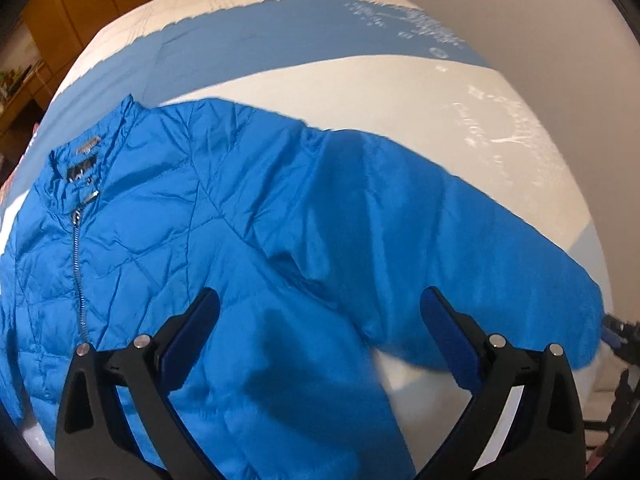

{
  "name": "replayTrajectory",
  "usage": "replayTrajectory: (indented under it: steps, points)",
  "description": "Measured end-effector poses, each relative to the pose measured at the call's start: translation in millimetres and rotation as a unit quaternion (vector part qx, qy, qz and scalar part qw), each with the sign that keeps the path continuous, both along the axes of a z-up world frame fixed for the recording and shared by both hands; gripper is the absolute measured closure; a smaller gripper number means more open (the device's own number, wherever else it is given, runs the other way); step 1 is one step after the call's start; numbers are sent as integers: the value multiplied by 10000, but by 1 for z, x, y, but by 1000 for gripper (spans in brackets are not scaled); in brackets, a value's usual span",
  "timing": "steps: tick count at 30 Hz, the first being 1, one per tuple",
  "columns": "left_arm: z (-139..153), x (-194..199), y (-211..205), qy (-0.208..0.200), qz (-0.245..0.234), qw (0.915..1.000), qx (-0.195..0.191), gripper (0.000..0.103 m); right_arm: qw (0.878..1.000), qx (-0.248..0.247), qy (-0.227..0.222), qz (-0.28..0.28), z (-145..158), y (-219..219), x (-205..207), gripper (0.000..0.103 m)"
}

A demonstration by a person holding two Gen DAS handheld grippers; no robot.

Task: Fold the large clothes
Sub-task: 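Grasp one sleeve cuff with the right tool and lift it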

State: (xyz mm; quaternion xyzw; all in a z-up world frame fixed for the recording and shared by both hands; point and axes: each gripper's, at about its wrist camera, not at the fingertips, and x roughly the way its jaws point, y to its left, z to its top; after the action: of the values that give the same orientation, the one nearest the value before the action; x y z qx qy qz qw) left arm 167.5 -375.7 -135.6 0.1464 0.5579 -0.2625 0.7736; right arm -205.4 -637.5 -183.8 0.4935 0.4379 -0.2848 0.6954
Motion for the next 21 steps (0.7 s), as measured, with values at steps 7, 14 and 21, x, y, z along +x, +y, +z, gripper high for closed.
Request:
replayTrajectory:
  steps: [7,14,21]
  points:
    - [-33,19,1,198,196,9996,101,4,9989,142,-395,211,-10,3,15,74]
    - [-29,26,11,308,143,9991,-242,4,9919,150,-1215,330,44,9,33,79]
    - [12,33,56,84,237,9981,-563,4,9787,-76,-1578,1312,110,49,139,79]
